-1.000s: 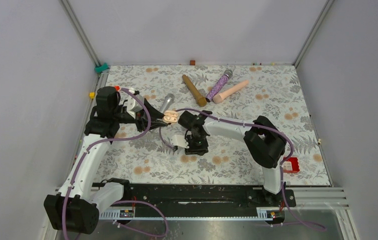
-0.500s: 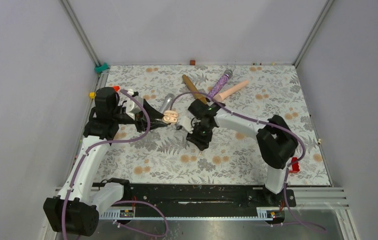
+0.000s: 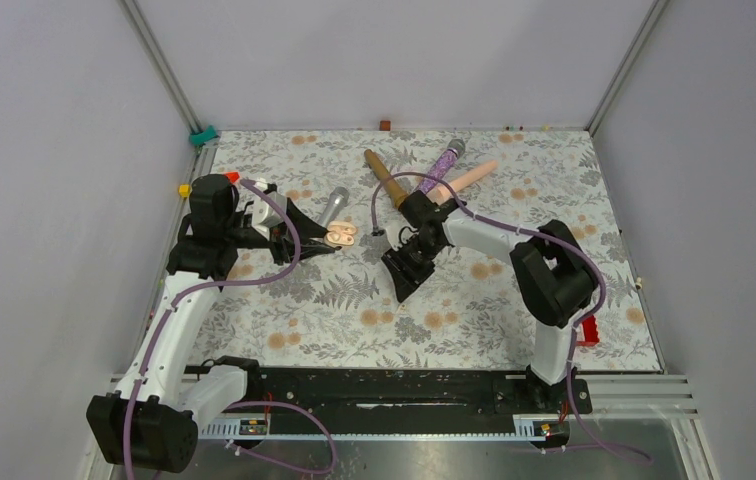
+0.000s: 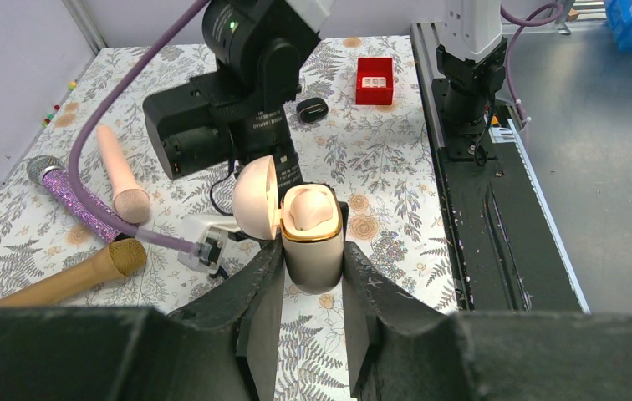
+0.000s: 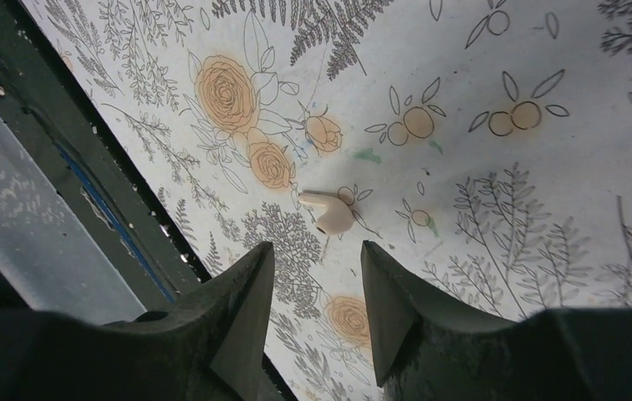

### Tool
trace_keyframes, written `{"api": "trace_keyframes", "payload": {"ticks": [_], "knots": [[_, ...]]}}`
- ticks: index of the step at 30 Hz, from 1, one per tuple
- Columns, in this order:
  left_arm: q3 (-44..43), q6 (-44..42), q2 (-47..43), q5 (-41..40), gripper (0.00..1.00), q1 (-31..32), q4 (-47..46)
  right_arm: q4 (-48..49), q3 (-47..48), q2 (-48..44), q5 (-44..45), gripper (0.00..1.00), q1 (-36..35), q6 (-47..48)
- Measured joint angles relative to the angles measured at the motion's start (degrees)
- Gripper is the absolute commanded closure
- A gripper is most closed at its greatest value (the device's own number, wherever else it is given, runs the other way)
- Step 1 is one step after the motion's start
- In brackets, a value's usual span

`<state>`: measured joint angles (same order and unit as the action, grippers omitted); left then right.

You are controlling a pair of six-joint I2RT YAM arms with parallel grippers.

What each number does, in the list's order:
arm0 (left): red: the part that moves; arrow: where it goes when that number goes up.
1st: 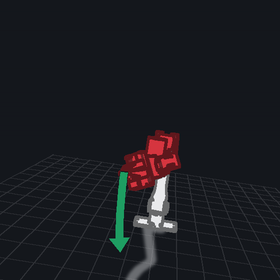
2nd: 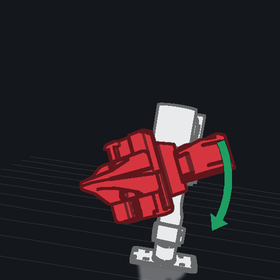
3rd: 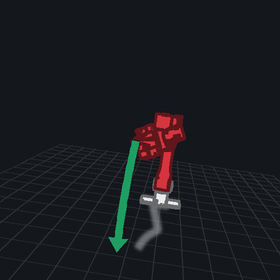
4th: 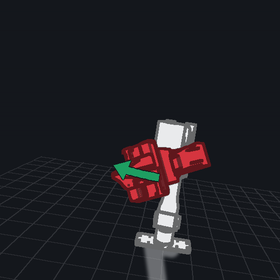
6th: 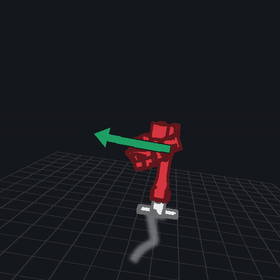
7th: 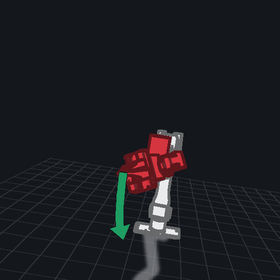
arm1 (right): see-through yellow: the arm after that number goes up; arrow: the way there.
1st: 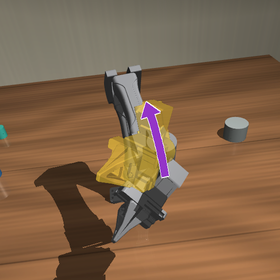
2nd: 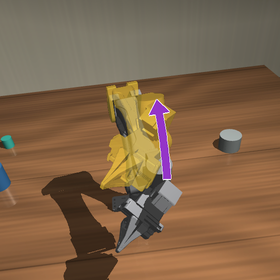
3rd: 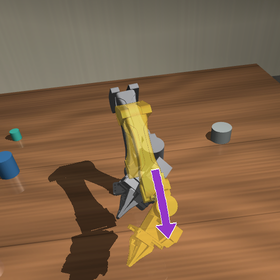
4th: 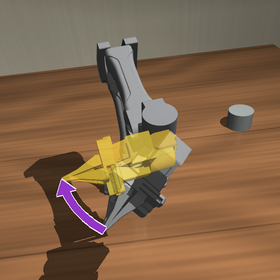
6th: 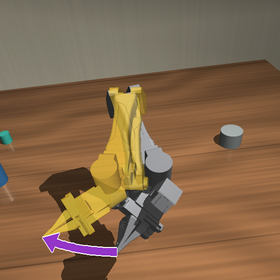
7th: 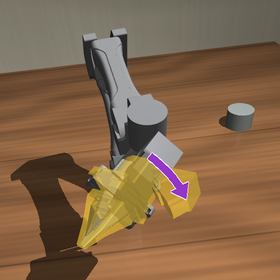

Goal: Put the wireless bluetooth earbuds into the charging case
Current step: Pick up the earbud from the center of the board.

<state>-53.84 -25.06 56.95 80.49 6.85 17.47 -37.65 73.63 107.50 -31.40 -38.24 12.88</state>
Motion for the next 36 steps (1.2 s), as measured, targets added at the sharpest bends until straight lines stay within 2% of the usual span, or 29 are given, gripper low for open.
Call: {"api": "trace_keyframes", "payload": {"ticks": [16,36], "knots": [[0.0,0.0,0.0,-0.1,1.0,0.0,0.0,1.4,-0.3,5.9,-4.3,0.52,0.5,-4.3],[0.0,0.0,0.0,-0.2,1.0,0.0,0.0,2.7,-1.2,7.1,-5.8,0.62,2.1,-7.6]]}}
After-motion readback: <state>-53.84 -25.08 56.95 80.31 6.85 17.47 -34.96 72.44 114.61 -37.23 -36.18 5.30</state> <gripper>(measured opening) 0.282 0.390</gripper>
